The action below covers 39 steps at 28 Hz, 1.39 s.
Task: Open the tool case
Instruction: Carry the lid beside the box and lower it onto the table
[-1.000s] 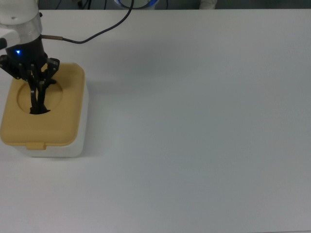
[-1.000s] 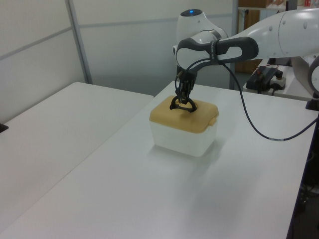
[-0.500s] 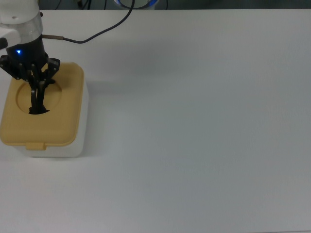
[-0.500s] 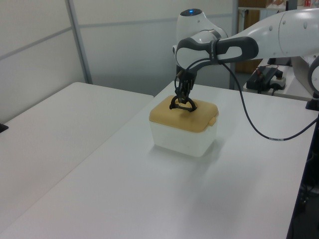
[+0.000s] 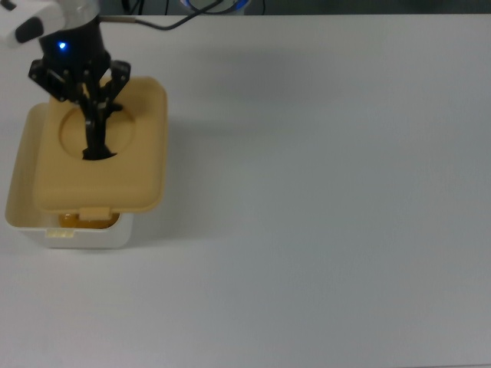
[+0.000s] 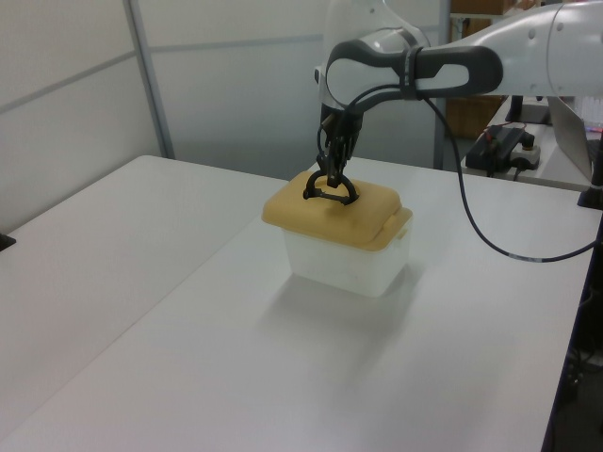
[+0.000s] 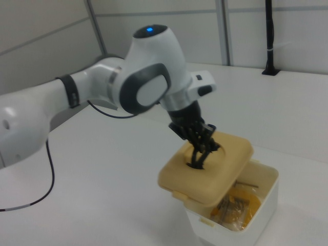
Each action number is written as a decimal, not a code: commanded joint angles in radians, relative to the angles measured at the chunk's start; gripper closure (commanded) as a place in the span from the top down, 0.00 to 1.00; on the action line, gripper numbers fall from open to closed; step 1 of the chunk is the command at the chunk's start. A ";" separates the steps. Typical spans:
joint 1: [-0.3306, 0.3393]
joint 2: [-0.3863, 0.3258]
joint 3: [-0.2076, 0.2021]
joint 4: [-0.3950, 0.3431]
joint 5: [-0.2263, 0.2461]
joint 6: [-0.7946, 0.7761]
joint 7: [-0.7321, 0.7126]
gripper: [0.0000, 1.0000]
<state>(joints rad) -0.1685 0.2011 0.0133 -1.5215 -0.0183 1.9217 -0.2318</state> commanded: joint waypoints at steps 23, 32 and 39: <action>0.360 -0.164 -0.006 -0.313 -0.017 0.063 0.360 0.00; 0.411 -0.144 -0.004 -0.439 -0.052 0.244 0.413 0.00; 0.426 -0.025 -0.004 -0.444 -0.103 0.371 0.414 0.00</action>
<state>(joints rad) 0.2434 0.1189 0.0177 -1.9529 -0.0727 2.2028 0.1595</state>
